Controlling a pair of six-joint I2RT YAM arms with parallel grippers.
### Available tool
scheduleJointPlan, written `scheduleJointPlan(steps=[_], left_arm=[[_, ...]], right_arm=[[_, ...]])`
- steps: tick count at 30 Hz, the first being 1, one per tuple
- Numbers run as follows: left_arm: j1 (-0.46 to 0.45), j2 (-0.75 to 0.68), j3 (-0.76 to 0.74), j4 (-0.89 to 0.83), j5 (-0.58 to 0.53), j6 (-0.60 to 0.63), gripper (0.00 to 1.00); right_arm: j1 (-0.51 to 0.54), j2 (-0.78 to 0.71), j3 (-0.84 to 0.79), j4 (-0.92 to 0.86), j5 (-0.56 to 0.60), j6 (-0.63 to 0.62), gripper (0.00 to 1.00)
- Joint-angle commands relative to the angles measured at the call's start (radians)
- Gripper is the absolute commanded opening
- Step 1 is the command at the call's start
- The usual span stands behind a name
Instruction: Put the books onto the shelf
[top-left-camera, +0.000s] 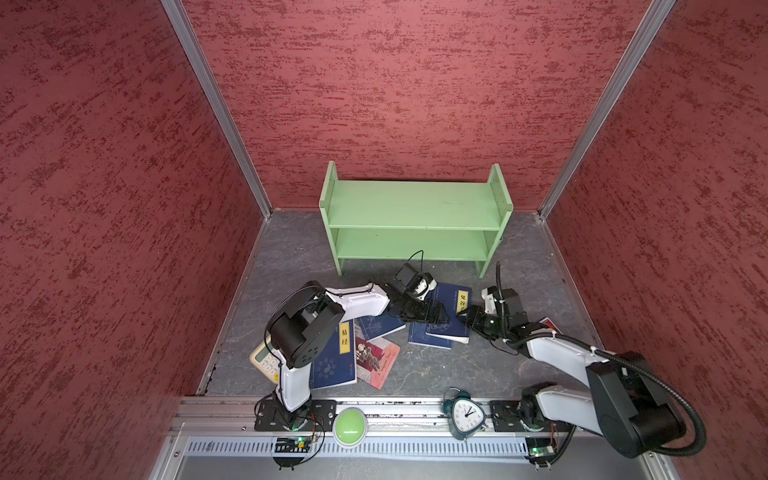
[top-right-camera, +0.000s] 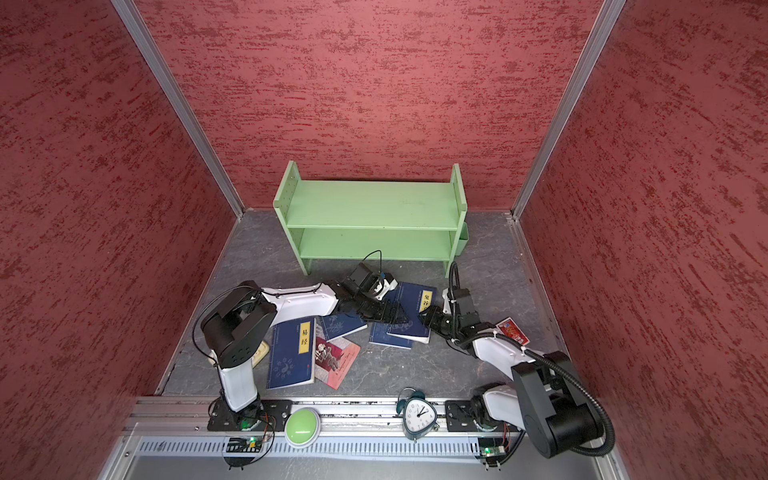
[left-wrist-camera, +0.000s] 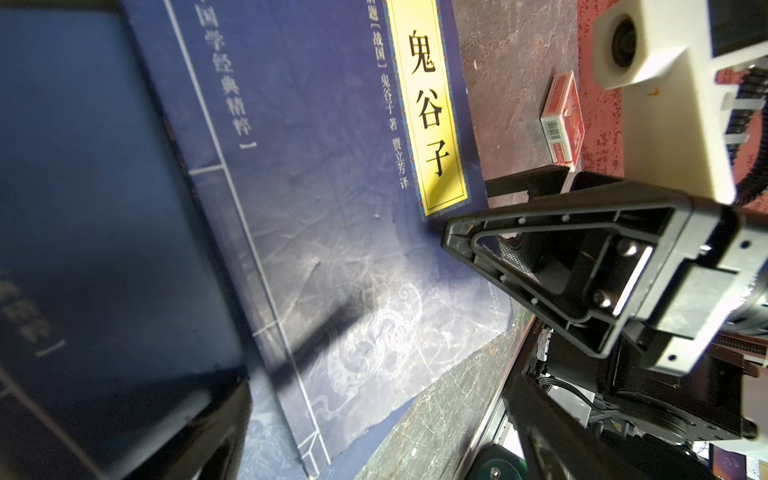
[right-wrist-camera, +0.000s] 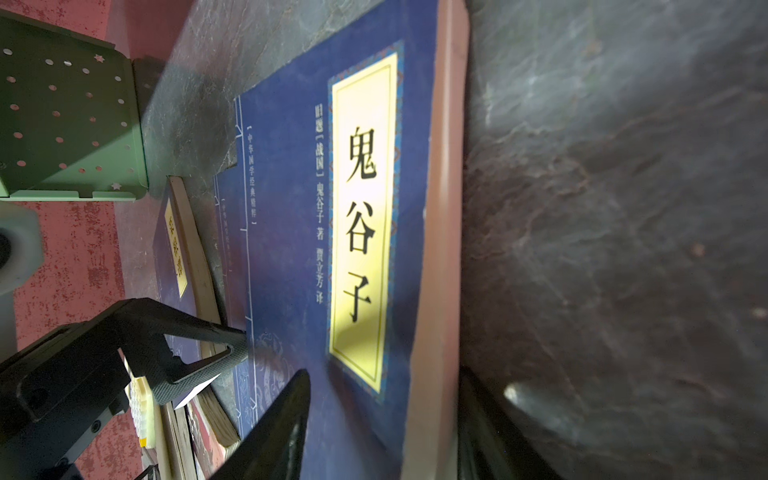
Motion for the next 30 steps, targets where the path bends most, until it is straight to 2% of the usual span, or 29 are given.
scheduleJointPlan(steps=[1, 12, 15, 21, 27, 30], left_arm=[[-0.020, 0.047, -0.001, -0.043, 0.026, -0.006, 0.97], [-0.083, 0.032, -0.014, -0.012, 0.171, -0.006, 0.98], [-0.092, -0.004, -0.043, -0.004, 0.143, 0.006, 0.99], [-0.079, -0.102, -0.084, -0.033, 0.015, 0.058, 0.99], [-0.054, -0.074, -0.059, -0.057, -0.030, 0.009, 0.99], [-0.052, -0.038, -0.038, -0.056, -0.014, -0.003, 0.99]], right_arm=[[0.009, 0.024, 0.002, -0.015, 0.021, -0.005, 0.58], [0.010, -0.014, 0.009, -0.070, -0.006, -0.027, 0.57], [0.010, -0.037, 0.015, -0.115, 0.008, -0.033, 0.58], [0.008, -0.058, 0.012, -0.140, 0.077, -0.026, 0.64], [0.009, 0.009, 0.041, -0.130, 0.087, -0.063, 0.66], [0.009, 0.032, 0.047, -0.109, 0.073, -0.091, 0.66]])
